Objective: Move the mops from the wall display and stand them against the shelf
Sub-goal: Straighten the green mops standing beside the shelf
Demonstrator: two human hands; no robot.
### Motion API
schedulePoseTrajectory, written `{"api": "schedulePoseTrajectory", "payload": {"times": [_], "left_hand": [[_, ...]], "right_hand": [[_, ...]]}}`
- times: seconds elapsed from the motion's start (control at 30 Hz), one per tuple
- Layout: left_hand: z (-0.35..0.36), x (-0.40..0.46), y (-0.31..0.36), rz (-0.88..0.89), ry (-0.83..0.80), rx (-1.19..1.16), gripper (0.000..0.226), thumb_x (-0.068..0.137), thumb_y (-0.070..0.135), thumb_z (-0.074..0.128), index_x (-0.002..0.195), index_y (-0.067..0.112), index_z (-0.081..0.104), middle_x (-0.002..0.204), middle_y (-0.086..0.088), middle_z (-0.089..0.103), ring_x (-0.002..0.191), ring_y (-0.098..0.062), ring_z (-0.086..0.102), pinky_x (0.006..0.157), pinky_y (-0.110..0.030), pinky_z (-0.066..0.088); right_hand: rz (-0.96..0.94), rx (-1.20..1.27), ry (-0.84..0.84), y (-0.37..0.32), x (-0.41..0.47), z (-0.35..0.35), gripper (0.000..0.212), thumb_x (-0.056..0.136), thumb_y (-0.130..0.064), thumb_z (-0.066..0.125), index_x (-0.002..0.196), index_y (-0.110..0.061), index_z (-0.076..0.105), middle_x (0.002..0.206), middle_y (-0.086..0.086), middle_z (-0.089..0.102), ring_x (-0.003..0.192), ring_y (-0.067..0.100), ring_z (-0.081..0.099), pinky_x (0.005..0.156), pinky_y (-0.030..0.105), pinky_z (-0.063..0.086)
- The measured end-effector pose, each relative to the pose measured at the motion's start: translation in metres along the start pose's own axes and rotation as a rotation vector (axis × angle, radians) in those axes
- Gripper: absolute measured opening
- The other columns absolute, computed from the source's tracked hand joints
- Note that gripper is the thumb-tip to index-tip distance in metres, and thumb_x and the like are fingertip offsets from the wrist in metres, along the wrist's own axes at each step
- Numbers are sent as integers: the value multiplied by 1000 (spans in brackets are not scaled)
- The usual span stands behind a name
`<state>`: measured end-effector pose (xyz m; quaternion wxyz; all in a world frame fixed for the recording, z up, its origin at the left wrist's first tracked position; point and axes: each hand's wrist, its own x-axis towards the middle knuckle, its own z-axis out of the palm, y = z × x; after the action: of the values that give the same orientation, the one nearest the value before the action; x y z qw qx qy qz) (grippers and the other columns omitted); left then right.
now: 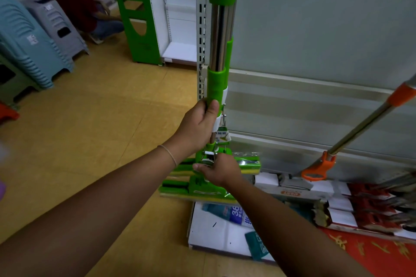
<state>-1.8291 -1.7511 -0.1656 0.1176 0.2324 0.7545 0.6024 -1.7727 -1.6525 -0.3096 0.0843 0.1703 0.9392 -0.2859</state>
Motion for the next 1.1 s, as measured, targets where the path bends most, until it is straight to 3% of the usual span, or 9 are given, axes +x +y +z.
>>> {"api": "schedulePoseTrajectory", "payload": {"times": [0.13,0.2,0.33,0.4,0.5,0.57,0.7,0.93,1.1], "left_hand": [[4,11,-1,14,-13,55,33,99,44,35,101,15,51,94,-30,63,63,-10,61,52,-18,47],[7,15,-2,22,7,105,29,100,41,34,100,17,50,93,-27,63,67,-16,59,52,-21,45],[9,27,-1,13,26,161,27,101,40,33,100,18,49,93,-20,64,80,-32,62,68,-38,50],[8,34,0,4,20,167,27,101,41,33,100,20,49,91,-16,64,80,-30,62,69,-38,50],[6,44,-1,10,34,194,23,101,41,33,98,24,48,82,-1,60,71,-13,57,63,-26,44],[6,50,-1,-3,31,196,25,101,41,33,99,22,49,86,-6,62,76,-19,59,66,-28,45],[5,64,2,-33,14,179,32,100,44,32,104,18,51,97,-18,66,85,-31,64,71,-37,51],[4,78,-1,-21,-3,187,33,99,46,32,104,19,50,98,-21,66,87,-33,64,79,-49,53],[-1,79,-4,-23,-40,178,38,97,48,33,110,16,49,98,-24,67,87,-38,66,79,-54,53]], "right_hand": [[36,8,3,7,12,-10,70,67,-82,61,79,-14,65,73,5,70,70,21,67,66,38,58],[55,6,-5,9,17,-13,69,64,-83,63,75,-15,62,71,5,69,71,21,67,65,36,57],[75,-1,-20,9,30,-17,69,63,-83,62,70,-15,64,70,5,69,69,20,68,67,38,59],[81,4,-3,8,36,-18,68,62,-84,63,66,-16,61,65,3,67,64,18,66,61,34,58],[78,48,11,6,44,-21,63,60,-82,66,62,-20,56,58,-2,61,60,15,63,50,26,45],[75,67,1,5,50,-24,60,60,-80,68,62,-22,56,57,-4,59,61,13,62,49,25,42],[80,102,-16,2,64,-29,54,62,-76,72,68,-24,58,61,-7,61,66,12,62,58,28,50],[83,123,23,0,78,-34,52,63,-73,74,58,-27,51,55,-11,54,58,4,53,49,23,37],[96,127,20,0,81,-28,53,61,-75,73,64,-25,57,62,-7,62,66,11,62,59,29,52]]}}
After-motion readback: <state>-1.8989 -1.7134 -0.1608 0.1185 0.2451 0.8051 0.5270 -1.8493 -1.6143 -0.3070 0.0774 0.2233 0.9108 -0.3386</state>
